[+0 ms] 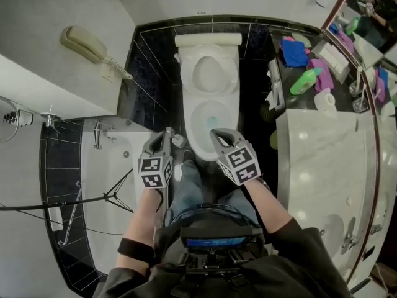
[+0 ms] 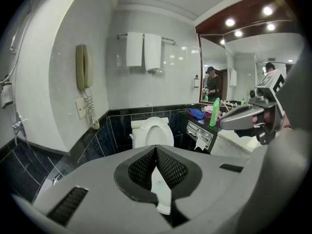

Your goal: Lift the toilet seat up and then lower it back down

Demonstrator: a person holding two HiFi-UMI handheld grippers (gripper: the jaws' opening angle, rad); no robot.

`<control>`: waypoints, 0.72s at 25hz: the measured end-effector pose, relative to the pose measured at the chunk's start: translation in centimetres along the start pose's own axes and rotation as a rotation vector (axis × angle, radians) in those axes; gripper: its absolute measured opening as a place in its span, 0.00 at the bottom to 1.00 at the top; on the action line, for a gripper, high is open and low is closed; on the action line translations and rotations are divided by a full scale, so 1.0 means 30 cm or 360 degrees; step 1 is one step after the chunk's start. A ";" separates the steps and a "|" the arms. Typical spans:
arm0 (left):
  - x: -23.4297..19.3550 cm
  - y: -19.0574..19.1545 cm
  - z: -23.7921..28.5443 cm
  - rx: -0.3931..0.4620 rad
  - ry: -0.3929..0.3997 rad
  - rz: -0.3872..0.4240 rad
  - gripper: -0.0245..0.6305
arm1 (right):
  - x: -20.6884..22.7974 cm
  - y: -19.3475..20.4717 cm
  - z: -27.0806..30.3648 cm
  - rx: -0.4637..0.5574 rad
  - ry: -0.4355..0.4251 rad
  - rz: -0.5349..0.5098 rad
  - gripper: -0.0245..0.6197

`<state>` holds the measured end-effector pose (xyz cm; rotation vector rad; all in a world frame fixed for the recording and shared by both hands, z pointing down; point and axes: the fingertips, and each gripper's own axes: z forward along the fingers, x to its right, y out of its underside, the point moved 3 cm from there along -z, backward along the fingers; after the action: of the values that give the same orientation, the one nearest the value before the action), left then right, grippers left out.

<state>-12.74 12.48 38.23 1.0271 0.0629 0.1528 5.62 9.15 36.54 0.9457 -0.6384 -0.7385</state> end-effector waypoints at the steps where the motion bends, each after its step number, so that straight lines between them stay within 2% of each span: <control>1: -0.018 -0.001 0.043 -0.0006 0.0013 0.0016 0.04 | 0.011 -0.002 0.029 -0.0005 0.0010 0.0010 0.04; 9: -0.219 -0.039 0.425 -0.0079 0.0122 0.0088 0.05 | 0.108 0.001 0.371 -0.0070 0.0072 0.0062 0.04; 11: -0.262 -0.040 0.516 -0.0117 0.0172 0.0125 0.12 | 0.130 0.005 0.475 -0.0079 0.0079 0.0070 0.04; 13: -0.300 -0.041 0.607 -0.0158 0.0216 0.0162 0.16 | 0.161 0.010 0.582 -0.0089 0.0092 0.0062 0.04; 18: -0.417 0.026 0.844 -0.0245 0.0248 0.0327 0.26 | 0.237 0.053 0.826 -0.0138 0.0116 0.0077 0.04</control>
<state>-22.03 -10.53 51.72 0.8650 0.0854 0.4189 -8.51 -7.73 50.08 0.8708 -0.5597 -0.6804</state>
